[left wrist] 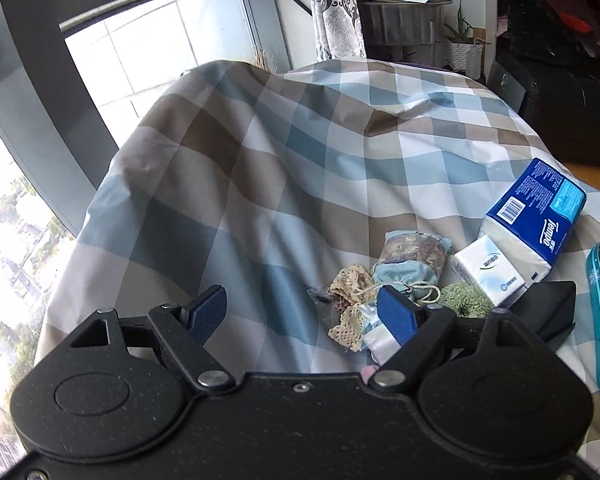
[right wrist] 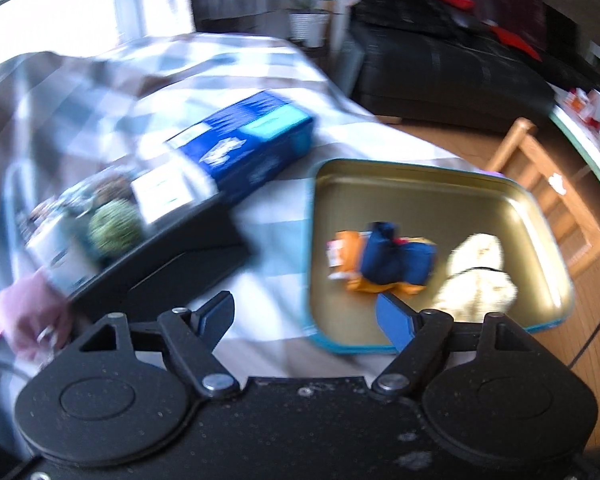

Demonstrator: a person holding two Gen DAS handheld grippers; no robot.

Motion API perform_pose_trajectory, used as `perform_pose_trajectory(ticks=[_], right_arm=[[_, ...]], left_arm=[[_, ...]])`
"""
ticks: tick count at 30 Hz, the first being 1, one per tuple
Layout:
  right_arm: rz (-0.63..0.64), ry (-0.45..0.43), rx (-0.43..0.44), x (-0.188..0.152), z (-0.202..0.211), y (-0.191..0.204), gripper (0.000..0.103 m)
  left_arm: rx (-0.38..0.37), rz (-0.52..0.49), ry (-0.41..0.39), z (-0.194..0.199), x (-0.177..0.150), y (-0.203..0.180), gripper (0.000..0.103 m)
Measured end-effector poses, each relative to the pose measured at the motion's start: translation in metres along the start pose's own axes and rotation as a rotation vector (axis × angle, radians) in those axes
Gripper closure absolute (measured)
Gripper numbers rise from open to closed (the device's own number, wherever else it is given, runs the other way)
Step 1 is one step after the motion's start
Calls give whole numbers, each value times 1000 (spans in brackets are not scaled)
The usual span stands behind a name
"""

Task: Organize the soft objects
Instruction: 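Withdraw both grippers from the tray back toward the remaining items, then grasp the pink sock with the black band with the right gripper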

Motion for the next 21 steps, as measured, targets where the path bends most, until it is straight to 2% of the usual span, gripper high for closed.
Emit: perform_pose_trajectory(ticks=[3,6,11,14,18,21], right_arm=[[46,7,41,-7,2,24,26],[89,6,72,-11,7,44,26],[107,-6,100,-4,14,60,25],[111,7,146,-3,13,68,20],[143,70,239,-22,8,91,18],[207,92,271,-40,4,112,17]], left_arm=[[-25,34,20,-3,-4,2,23],[-17,48,17,-2,-5,4,23],[-36,89,28,-4,-6,7,23],[-28,92,38,-7,-9,7,23],[-29,71,46,-10,-12,0,23],[-37,59,47,-10,-13,-4,23]])
Point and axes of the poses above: each gripper's, at about its wrist camera, not at the fingertips, and z roughly against the way its jaws point, y to its left, x to its top, the point moved 10 cm from there along -z, roughly the way its jaws point, and after that the axes turned 2 degrees about y, right-handed, at the moved point
